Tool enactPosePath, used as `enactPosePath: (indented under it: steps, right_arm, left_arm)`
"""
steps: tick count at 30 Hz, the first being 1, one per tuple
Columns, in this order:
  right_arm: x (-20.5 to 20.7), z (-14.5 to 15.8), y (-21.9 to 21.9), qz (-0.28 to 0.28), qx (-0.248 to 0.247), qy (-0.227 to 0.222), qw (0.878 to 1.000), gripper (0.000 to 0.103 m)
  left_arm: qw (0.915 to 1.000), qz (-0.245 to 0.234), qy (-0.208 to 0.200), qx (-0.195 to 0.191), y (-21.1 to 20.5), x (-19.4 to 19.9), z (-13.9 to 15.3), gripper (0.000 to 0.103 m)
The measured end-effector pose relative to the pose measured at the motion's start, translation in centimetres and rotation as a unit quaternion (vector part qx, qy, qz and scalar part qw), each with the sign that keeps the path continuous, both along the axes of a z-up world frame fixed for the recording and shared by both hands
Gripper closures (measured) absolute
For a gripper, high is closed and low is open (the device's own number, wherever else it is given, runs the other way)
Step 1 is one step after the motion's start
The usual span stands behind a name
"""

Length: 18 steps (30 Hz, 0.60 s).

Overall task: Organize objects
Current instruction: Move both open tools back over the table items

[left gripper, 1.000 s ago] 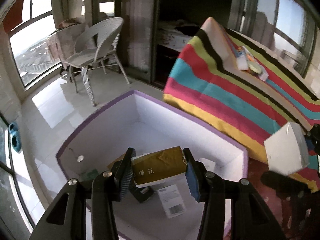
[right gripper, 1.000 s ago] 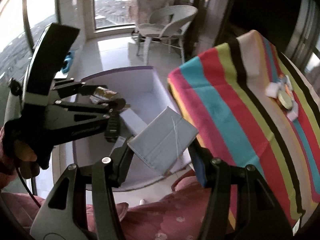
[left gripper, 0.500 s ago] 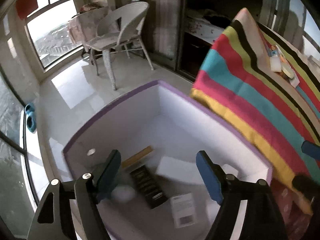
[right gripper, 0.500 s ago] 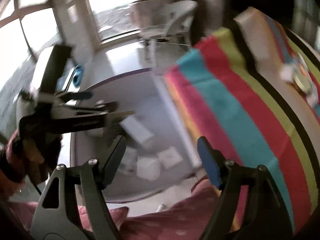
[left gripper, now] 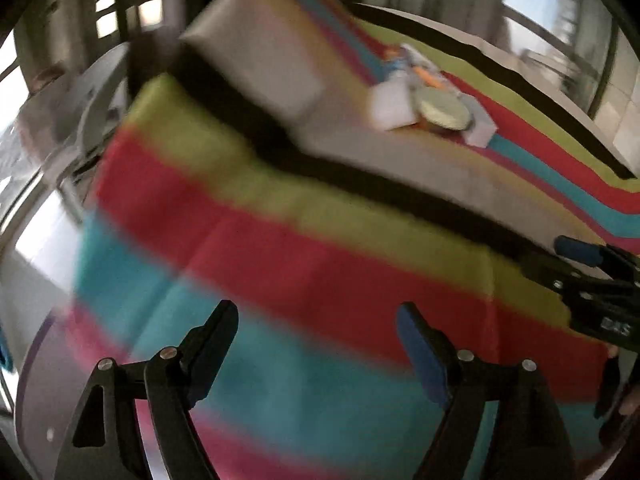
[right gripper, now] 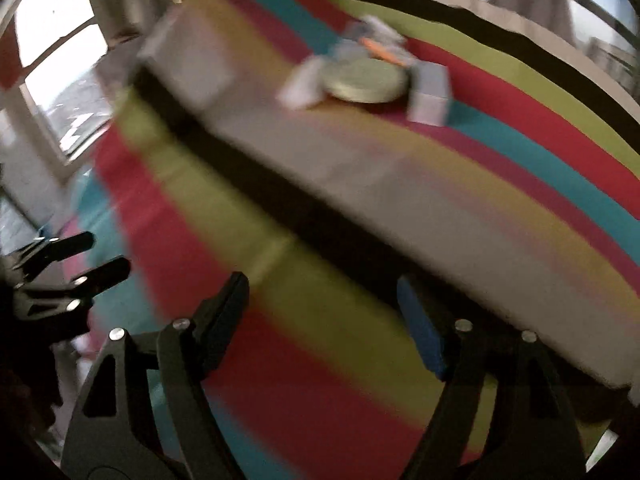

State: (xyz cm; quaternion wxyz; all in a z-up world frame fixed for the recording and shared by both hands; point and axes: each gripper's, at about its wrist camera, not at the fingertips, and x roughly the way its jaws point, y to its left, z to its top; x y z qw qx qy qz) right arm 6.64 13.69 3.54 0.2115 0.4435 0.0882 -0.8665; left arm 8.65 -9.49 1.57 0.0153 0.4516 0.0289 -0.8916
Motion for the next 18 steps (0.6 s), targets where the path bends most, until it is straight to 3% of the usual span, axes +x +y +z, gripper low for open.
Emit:
enactPosePath:
  steps: [3, 6, 12, 18]
  right_arm:
    - [-4.7, -0.9, 0.9, -0.028, 0.013, -0.001, 1.0, 0.024]
    - [-9.6, -1.8, 0.6, -0.037, 0.023, 0.007, 0.999, 0.02]
    - [-17.9, -1.8, -1.4, -0.045, 0.03, 0.019, 0.998, 0.019]
    - [-22.4, -1.8, -1.2, -0.064, 0.015, 0.013, 0.998, 0.018]
  left_arm:
    - [0.9997, -0.003, -0.005, -0.023, 1.9, -5.0, -0.7, 0.021]
    - [0.9998, 0.002, -0.007, -0.019, 2.8, -8.8, -0.9, 0.021]
    - [0.9988, -0.001, 0.013, -0.047, 4.2, -14.5, -0.5, 0.021]
    - [0.9976, -0.004, 0.024, -0.066, 5.6, -19.3, -0.5, 0.021]
